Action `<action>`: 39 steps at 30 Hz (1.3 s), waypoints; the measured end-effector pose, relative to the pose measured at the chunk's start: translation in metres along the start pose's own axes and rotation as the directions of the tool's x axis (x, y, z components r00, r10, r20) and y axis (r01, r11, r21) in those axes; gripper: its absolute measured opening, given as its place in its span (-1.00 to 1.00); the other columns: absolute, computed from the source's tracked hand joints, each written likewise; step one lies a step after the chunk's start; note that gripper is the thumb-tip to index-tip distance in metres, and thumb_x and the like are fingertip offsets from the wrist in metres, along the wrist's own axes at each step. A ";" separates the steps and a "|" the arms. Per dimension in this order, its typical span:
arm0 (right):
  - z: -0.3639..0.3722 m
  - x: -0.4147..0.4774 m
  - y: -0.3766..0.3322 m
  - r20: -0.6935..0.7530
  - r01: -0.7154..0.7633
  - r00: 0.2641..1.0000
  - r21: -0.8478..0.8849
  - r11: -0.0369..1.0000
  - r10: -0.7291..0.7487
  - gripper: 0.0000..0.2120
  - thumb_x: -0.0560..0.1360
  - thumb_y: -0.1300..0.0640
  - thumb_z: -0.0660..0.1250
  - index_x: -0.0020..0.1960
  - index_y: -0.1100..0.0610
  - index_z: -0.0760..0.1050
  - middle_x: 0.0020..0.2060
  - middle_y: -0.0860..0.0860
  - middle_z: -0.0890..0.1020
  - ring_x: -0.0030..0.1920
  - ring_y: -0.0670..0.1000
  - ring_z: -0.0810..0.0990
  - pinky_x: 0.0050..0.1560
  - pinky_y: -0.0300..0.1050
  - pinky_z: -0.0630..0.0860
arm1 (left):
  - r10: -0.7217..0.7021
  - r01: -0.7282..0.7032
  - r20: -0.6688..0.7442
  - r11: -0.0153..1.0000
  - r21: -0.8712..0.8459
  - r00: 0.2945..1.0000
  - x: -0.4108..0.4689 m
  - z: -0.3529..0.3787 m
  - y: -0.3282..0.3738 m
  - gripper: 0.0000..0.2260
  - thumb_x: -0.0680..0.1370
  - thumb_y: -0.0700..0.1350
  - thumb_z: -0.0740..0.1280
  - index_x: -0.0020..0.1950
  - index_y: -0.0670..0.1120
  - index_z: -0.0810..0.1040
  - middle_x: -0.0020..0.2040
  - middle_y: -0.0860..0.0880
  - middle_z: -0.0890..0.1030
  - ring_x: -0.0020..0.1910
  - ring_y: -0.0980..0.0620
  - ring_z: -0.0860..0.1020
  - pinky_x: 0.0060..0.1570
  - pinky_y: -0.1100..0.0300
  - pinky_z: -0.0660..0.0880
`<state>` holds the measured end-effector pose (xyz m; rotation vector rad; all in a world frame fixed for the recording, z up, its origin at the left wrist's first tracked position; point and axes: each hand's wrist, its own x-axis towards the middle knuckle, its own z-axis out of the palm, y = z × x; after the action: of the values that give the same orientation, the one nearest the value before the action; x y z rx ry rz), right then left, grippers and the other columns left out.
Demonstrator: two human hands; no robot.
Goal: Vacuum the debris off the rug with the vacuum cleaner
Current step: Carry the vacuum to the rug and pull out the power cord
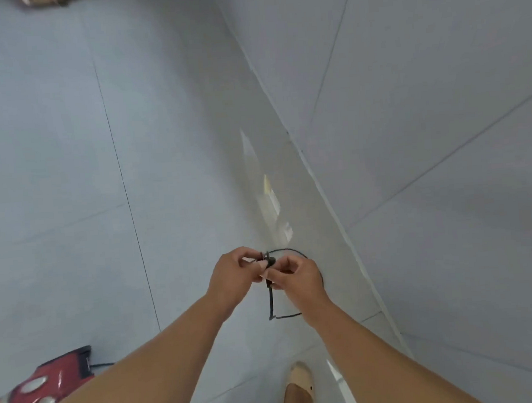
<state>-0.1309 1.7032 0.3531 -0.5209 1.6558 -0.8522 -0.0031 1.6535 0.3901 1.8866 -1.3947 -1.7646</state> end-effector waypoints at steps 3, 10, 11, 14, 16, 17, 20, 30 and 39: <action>-0.029 -0.026 -0.062 0.026 0.042 0.999 0.032 0.999 -0.043 -0.83 0.36 0.29 0.52 -0.22 0.20 0.51 -0.28 0.09 0.65 -0.22 0.03 0.68 -0.22 -0.19 0.60 | 0.080 -0.080 0.047 0.997 -0.012 0.996 -0.029 -0.009 0.070 -0.90 0.47 -0.17 0.46 -0.04 -0.13 0.63 -0.30 -0.04 0.67 -0.35 0.17 0.63 -0.27 0.34 0.46; -0.086 -0.086 -0.187 -0.016 0.122 0.993 0.038 0.992 -0.121 -0.68 0.30 0.23 0.59 -0.11 0.31 0.50 -0.26 0.08 0.66 -0.21 0.02 0.68 -0.13 -0.05 0.65 | 0.219 -0.219 0.110 0.976 -0.013 0.969 -0.087 -0.015 0.199 -0.84 0.45 -0.18 0.49 -0.01 -0.19 0.63 -0.29 -0.01 0.62 -0.38 0.25 0.57 -0.35 0.45 0.44; -0.092 -0.092 -0.198 -0.028 0.126 0.992 0.042 0.991 -0.125 -0.66 0.30 0.24 0.59 -0.10 0.34 0.49 -0.26 0.09 0.66 -0.21 0.04 0.68 -0.12 -0.04 0.64 | 0.230 -0.229 0.116 0.973 -0.029 0.966 -0.092 -0.015 0.209 -0.85 0.46 -0.17 0.49 -0.01 -0.17 0.63 -0.27 -0.02 0.62 -0.35 0.22 0.57 -0.33 0.43 0.45; -0.104 -0.114 -0.239 -0.056 0.164 0.986 0.084 0.983 -0.160 -0.71 0.33 0.31 0.55 -0.13 0.27 0.44 -0.26 0.14 0.68 -0.21 0.08 0.69 -0.14 0.00 0.62 | 0.273 -0.268 0.139 0.962 -0.056 0.952 -0.110 -0.021 0.248 -0.88 0.50 -0.14 0.45 -0.01 -0.14 0.63 -0.21 -0.05 0.62 -0.27 0.13 0.57 -0.20 0.30 0.48; -0.109 -0.127 -0.261 -0.075 0.185 0.981 0.104 0.977 -0.178 -0.74 0.37 0.34 0.51 -0.12 0.25 0.43 -0.25 0.15 0.71 -0.21 0.10 0.70 -0.17 -0.01 0.62 | 0.296 -0.288 0.146 0.955 -0.074 0.944 -0.121 -0.025 0.268 -0.87 0.55 -0.11 0.38 -0.01 -0.16 0.62 -0.18 -0.08 0.66 -0.26 0.11 0.60 -0.13 0.21 0.49; -0.111 -0.134 -0.276 -0.085 0.199 0.978 0.111 0.974 -0.190 -0.76 0.39 0.34 0.50 -0.09 0.26 0.44 -0.25 0.13 0.72 -0.21 0.09 0.71 -0.20 -0.05 0.62 | 0.308 -0.298 0.140 0.951 -0.085 0.941 -0.126 -0.028 0.281 -0.86 0.57 -0.11 0.35 -0.01 -0.17 0.61 -0.18 -0.08 0.67 -0.25 0.10 0.62 -0.10 0.17 0.50; -0.113 -0.149 -0.314 -0.114 0.233 0.969 0.133 0.963 -0.219 -0.79 0.43 0.31 0.47 0.00 0.31 0.51 -0.20 0.14 0.73 -0.15 0.10 0.72 -0.20 -0.10 0.64 | 0.303 -0.287 0.117 0.948 -0.137 0.946 -0.134 -0.036 0.312 -0.83 0.61 -0.08 0.29 0.02 -0.17 0.57 -0.15 -0.07 0.67 -0.18 0.04 0.64 -0.01 0.08 0.53; -0.089 -0.153 -0.418 -0.169 0.259 0.964 0.442 0.859 -0.204 -0.87 0.56 0.27 0.31 0.03 0.17 0.63 -0.09 0.06 0.72 -0.05 0.01 0.69 -0.06 -0.22 0.54 | 0.383 -0.372 0.289 0.923 -0.097 0.877 -0.123 -0.084 0.411 -0.71 0.68 -0.03 0.12 0.21 -0.14 0.54 0.08 -0.05 0.63 -0.02 0.04 0.62 0.01 0.21 0.46; -0.087 -0.135 -0.468 -0.251 0.148 0.968 0.596 0.789 0.008 -0.85 0.50 0.16 0.41 0.07 0.11 0.63 -0.15 -0.02 0.64 -0.22 -0.09 0.42 -0.31 -0.23 0.32 | 0.459 -0.461 0.389 0.882 -0.094 0.799 -0.100 -0.089 0.458 -0.73 0.67 -0.07 0.14 0.02 -0.19 0.58 -0.32 -0.04 0.50 -0.36 0.07 0.45 -0.22 0.21 0.44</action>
<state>-0.2266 1.5247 0.8048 -0.0172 1.4587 -1.4857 -0.1302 1.4440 0.7996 1.0655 -1.8033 -1.9351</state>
